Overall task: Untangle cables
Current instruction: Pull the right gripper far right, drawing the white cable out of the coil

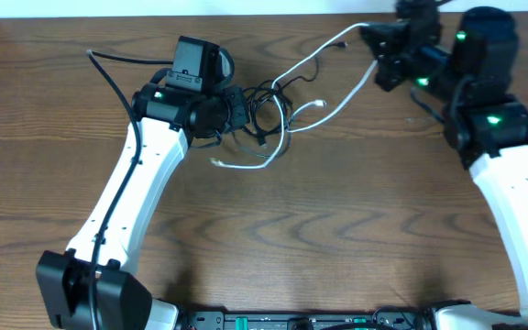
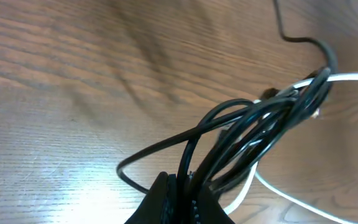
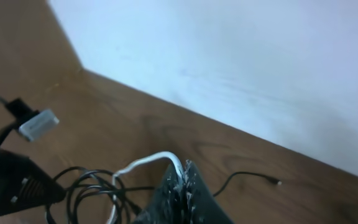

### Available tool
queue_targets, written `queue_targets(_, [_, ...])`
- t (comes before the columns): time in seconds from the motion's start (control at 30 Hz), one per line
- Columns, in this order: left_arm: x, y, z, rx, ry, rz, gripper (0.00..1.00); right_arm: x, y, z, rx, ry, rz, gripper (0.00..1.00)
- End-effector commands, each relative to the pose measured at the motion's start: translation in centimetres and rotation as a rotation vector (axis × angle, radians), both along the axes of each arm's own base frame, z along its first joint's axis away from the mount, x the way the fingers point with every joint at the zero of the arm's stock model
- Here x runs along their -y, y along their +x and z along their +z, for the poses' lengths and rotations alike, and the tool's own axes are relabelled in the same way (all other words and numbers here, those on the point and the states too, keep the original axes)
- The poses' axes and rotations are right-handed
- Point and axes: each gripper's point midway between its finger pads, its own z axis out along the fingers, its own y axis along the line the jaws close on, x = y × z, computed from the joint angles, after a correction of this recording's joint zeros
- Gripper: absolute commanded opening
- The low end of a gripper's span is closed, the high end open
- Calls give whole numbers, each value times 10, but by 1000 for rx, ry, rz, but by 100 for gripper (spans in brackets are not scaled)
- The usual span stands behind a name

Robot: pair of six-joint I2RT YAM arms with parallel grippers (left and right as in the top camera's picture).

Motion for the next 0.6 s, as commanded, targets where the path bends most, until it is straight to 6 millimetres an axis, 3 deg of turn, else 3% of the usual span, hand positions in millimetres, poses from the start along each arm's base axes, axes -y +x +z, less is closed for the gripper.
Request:
queue_targets(0.0, [-5, 3, -5, -9, 24, 20, 8, 35, -1, 19, -3, 64, -95, 1])
queue_targets(0.3, [-6, 4, -9, -18, 32, 23, 8, 140, 8, 12, -75, 137, -358, 1])
queue_targets(0.57, [-16, 5, -12, -14, 86, 51, 8, 230, -4, -7, -143, 159, -581, 1])
